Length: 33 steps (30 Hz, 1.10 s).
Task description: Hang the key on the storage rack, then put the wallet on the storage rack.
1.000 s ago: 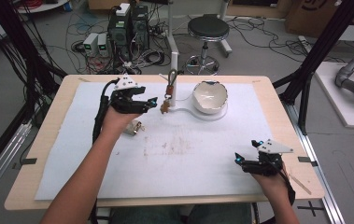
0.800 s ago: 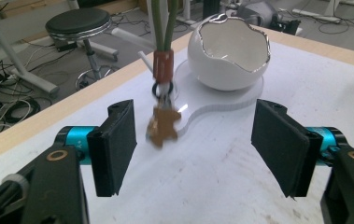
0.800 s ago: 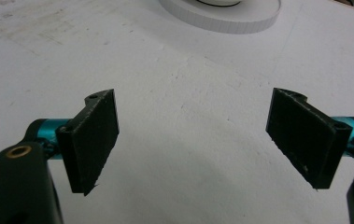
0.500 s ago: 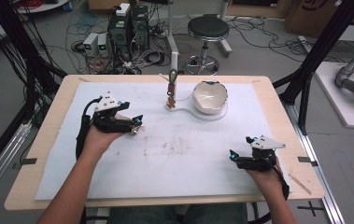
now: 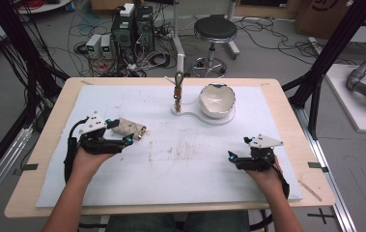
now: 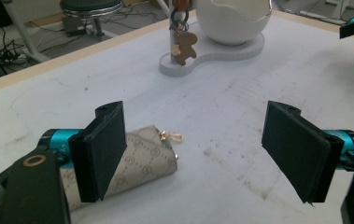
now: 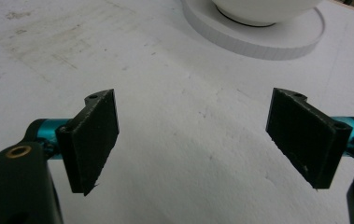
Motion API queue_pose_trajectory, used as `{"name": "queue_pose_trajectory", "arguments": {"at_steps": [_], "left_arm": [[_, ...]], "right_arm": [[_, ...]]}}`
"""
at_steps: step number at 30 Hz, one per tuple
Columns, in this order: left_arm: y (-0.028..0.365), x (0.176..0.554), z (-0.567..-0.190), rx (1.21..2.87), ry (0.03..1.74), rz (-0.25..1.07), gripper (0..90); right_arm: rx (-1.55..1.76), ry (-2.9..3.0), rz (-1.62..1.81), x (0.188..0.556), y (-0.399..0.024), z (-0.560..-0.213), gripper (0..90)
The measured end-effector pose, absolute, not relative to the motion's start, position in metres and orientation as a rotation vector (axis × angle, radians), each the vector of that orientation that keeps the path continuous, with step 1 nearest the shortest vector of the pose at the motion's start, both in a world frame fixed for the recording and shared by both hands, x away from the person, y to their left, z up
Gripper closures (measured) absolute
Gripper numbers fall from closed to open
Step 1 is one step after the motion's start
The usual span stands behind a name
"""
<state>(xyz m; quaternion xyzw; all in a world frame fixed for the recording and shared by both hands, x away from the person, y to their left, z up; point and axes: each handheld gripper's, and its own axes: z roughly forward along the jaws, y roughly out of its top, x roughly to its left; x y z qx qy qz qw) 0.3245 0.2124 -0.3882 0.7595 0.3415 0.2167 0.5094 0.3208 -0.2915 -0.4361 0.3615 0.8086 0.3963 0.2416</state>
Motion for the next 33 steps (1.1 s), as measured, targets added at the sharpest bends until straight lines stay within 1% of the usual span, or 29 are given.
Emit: {"name": "queue_pose_trajectory", "arguments": {"at_steps": [2,4,6,16,26,33], "left_arm": [[0.217,0.322,-0.394,1.832,0.838,0.521,21.4],[0.221,0.32,-0.397,1.841,0.849,0.521,18.2],[0.226,0.317,-0.399,1.847,0.849,0.528,17.4],[0.253,0.311,-0.404,1.805,0.889,0.551,16.4],[0.259,0.31,-0.405,1.803,0.897,0.553,16.4],[0.267,0.301,-0.409,1.813,0.88,0.536,16.5]], "right_arm": [[0.981,2.218,1.084,0.323,-0.288,-0.436,17.2],[0.976,2.221,1.089,0.327,-0.285,-0.436,17.2],[0.974,2.219,1.09,0.328,-0.285,-0.436,17.2],[1.005,2.204,1.115,0.339,-0.282,-0.437,17.2],[1.0,2.196,1.116,0.337,-0.282,-0.435,17.2],[0.981,2.204,1.139,0.343,-0.27,-0.432,17.2]]}}
